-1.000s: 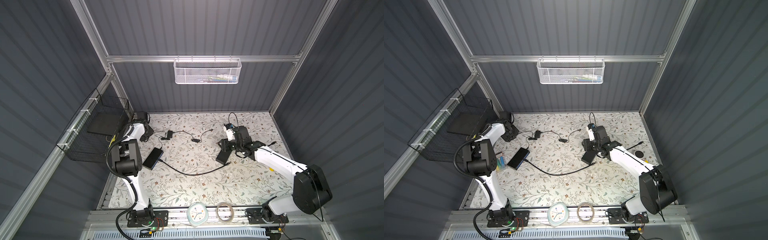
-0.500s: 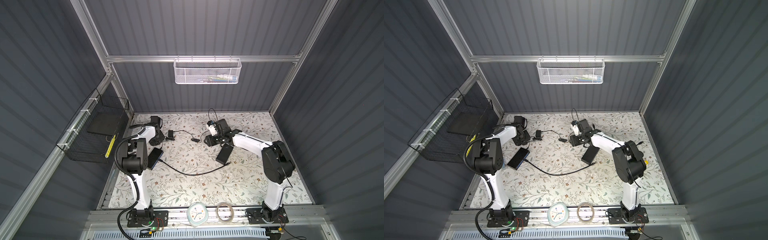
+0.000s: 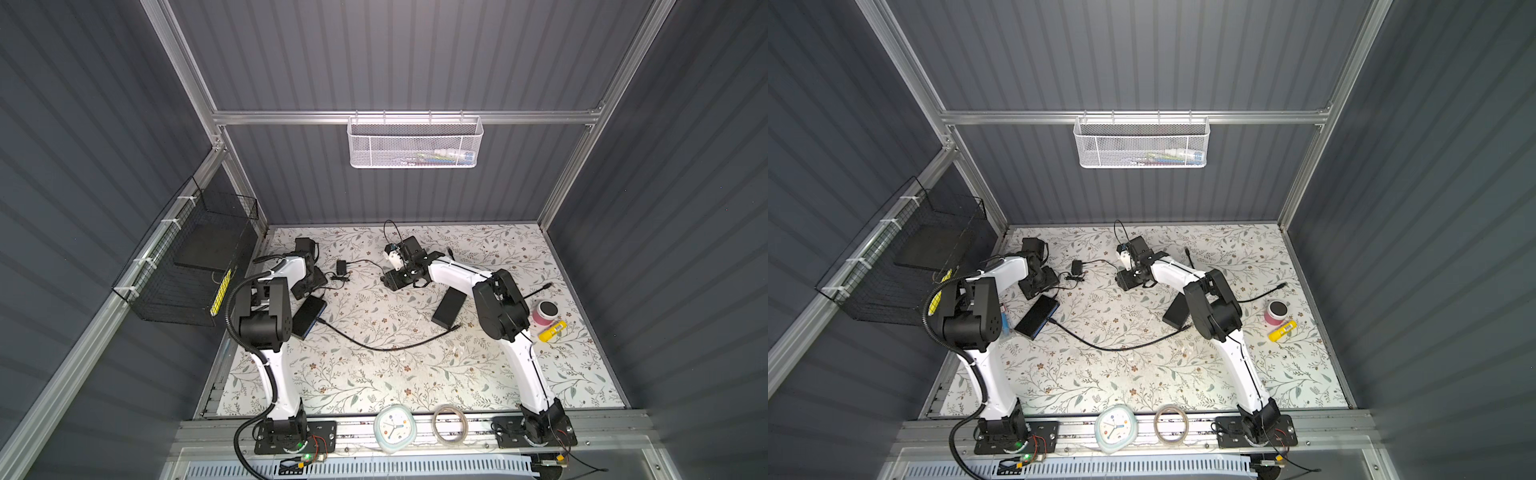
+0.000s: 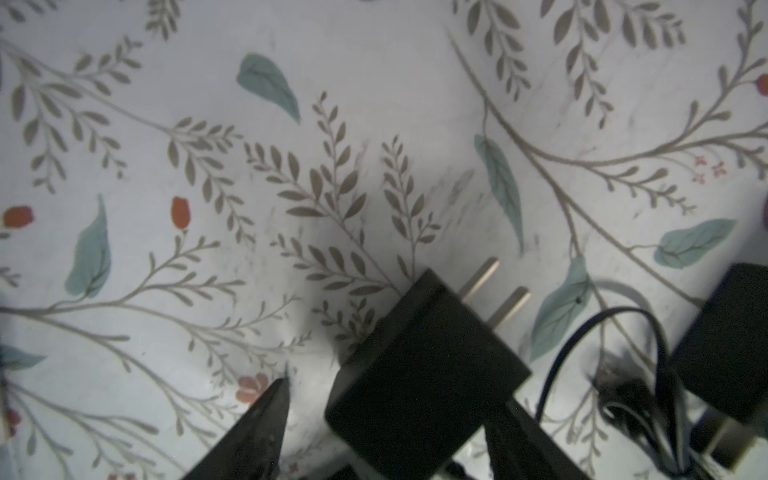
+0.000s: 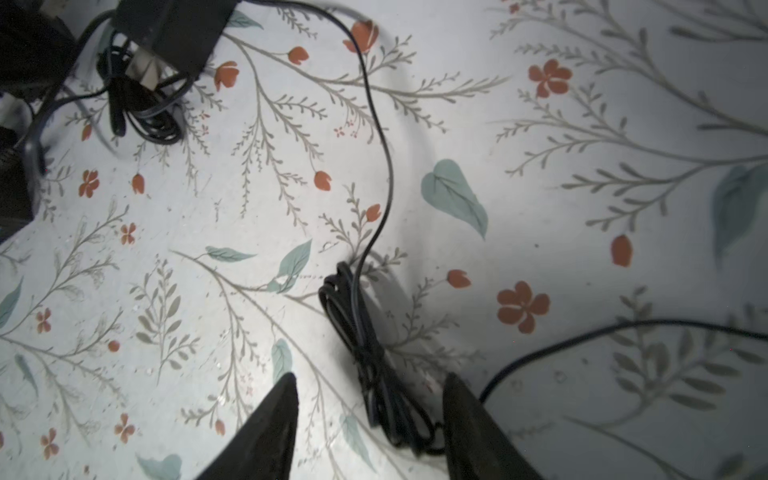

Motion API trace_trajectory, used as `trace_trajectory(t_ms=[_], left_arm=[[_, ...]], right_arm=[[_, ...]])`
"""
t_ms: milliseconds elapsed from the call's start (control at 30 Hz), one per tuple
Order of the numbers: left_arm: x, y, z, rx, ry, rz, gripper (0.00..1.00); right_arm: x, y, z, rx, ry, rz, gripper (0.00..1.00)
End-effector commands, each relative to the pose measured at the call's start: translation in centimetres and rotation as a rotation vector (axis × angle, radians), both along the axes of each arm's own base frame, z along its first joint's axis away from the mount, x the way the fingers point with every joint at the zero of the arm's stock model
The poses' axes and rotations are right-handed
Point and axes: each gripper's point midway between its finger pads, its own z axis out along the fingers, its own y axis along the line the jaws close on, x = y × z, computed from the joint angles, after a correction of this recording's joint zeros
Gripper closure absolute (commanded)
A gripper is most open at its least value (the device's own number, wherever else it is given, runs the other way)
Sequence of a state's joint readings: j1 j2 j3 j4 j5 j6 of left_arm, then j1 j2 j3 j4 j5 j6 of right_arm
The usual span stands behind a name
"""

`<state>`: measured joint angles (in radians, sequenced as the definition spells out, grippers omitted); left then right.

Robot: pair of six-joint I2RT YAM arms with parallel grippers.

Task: Insert the plug into the switch port

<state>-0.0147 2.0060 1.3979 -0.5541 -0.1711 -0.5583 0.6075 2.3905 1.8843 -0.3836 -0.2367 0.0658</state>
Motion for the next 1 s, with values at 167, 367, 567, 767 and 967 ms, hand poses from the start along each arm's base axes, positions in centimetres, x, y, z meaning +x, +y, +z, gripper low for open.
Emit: trace_trajectory(t_ms=[167,367,567,767,967], left_arm=[[0.6,-0.2,5.3,-0.033,-0.114,-0.029,0.18],[1.0,-0.7,8.0,-0.063,-0.186,-0.037,0.19],[0.0,-1.2,7.7,-0.086,-0.19,-0.05,0.19],[-0.6,-2.0,7.0,-0.085,-0.176,-0.081,0.2],[-0.4,-3.7,6.9,-0.098,-0.184,-0.124,0.21]], right_arm=[[-1.1,-0.1,-1.7,-0.128,0.035,0.028,0.67],[-1.4,-1.0,0.6,-0.131,-0.004,-0.008,0.91],[-0.6,-4.2,8.3,-0.079,-0.126,-0.13,0.94],[0.4,-8.5,12.8,-0.031,-0.161,-0.277,0.95],[-0.3,-11.2,11.9,-0.104,-0.16,-0.307,0.92]])
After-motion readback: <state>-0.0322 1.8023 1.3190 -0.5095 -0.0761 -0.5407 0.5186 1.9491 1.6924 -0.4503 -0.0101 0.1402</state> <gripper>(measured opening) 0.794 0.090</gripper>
